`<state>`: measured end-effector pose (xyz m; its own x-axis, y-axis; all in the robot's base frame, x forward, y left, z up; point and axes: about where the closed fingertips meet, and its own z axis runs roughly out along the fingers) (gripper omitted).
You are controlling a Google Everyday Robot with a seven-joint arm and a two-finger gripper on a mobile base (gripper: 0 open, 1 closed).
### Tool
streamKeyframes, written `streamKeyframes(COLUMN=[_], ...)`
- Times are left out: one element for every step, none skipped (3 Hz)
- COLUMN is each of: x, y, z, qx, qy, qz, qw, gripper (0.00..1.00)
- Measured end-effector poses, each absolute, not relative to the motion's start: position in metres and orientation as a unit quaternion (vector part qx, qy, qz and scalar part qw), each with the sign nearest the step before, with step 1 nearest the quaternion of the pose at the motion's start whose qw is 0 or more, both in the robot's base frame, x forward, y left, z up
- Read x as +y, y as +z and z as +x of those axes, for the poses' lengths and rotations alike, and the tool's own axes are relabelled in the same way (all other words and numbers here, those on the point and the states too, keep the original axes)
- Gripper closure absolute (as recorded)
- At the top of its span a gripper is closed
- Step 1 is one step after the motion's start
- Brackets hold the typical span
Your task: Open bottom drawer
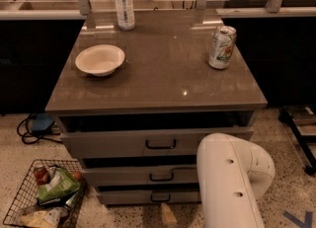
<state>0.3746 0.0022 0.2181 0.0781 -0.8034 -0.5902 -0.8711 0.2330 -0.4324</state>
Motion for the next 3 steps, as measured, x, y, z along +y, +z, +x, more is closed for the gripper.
streamKeyframes(x=[0.005, 0.001, 0.008], y=[0.199, 0.186, 0.177], z=[0.386, 0.390, 0.399], qx=[0.700, 0.729, 0.727], qy=[0.014, -0.004, -0.005], qz=[-0.597, -0.557, -0.560], qw=[0.392, 0.397, 0.398], gripper=[0.00, 0.00, 0.00])
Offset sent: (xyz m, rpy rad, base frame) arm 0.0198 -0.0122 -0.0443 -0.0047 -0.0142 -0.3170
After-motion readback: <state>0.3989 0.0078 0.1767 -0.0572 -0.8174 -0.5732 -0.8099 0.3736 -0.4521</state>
